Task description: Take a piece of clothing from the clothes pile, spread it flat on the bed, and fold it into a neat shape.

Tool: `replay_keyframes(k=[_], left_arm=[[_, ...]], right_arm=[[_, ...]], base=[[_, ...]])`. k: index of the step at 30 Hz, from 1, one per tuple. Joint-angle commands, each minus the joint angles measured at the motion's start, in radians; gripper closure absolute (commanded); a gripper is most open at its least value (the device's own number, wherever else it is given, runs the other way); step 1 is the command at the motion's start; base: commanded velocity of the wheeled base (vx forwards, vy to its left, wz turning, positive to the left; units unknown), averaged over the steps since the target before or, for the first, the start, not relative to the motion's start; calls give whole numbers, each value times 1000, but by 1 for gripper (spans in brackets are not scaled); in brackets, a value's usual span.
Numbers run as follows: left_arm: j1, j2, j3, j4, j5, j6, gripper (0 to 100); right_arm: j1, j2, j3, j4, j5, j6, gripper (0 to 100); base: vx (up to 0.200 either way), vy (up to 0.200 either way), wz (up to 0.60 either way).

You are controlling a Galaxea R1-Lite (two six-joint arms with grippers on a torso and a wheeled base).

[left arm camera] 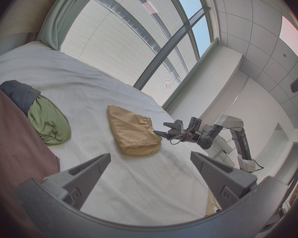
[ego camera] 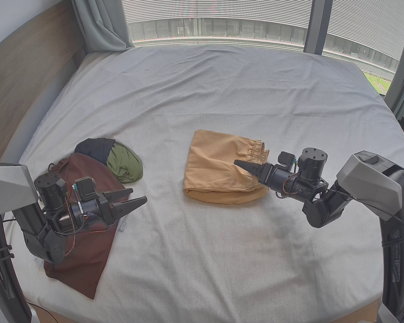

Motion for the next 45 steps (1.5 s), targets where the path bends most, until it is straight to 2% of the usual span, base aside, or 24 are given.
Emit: replay_keyframes(k=[1, 7, 14, 17, 23, 25, 29, 31, 32, 34, 35, 38, 39, 40, 41, 43, 45], left_arm=[[1, 5, -1, 0, 0, 0, 0], [3, 3, -1, 0, 0, 0, 0], [4, 3, 1, 0, 0, 0, 0], [0, -4, 4, 0, 0, -8, 0], [-39, -109, 19, -2, -2, -22, 0], [-57, -156, 39, -2, -2, -22, 0], [-121, -225, 56, 0, 0, -20, 0], [-140, -244, 56, -2, 0, -16, 0], [-163, -274, 60, -2, 1, -5, 0], [-187, -303, 77, -2, 1, 14, 0], [-226, -342, 113, -2, 4, 47, 0], [-282, -429, 185, -2, 11, 110, 0], [-282, -429, 185, -2, 11, 110, 0], [-319, -500, 252, -2, 32, 138, 0], [-319, -500, 252, -2, 32, 138, 0], [-374, -609, 329, -2, 78, 155, 0], [-391, -646, 347, 0, 95, 158, 0]], right_arm=[[1, 98, -20, -8, -1, -13, 0], [-4, 156, -49, -14, -4, -39, 0], [0, 122, -38, -42, -25, -37, 0], [0, 45, -3, -59, -30, -34, 0], [-4, -307, 214, -83, -36, -57, 0], [-5, -410, 296, -74, -41, -99, 0], [-16, -591, 496, -75, -53, -235, 0], [-19, -634, 566, -85, -80, -297, 0], [-19, -676, 649, -89, -130, -376, 0], [-19, -705, 715, -109, -165, -441, 0], [-19, -741, 795, -155, -189, -498, 0], [-20, -827, 948, -276, -197, -527, 0], [-20, -827, 948, -276, -197, -527, 0], [-22, -909, 1048, -332, -199, -533, 0], [-22, -909, 1048, -332, -199, -533, 0], [-57, -1079, 1148, -322, -199, -542, 0], [-77, -1136, 1171, -322, -197, -542, 0]], base=[[0, 0, 0], [0, 0, 0], [0, 0, 0], [0, 0, 0], [0, 0, 0], [0, 0, 0], [0, 0, 0], [0, 0, 0], [0, 0, 0], [0, 0, 0], [0, 0, 0], [0, 0, 0], [0, 0, 0], [0, 0, 0], [0, 0, 0], [0, 0, 0], [0, 0, 0]])
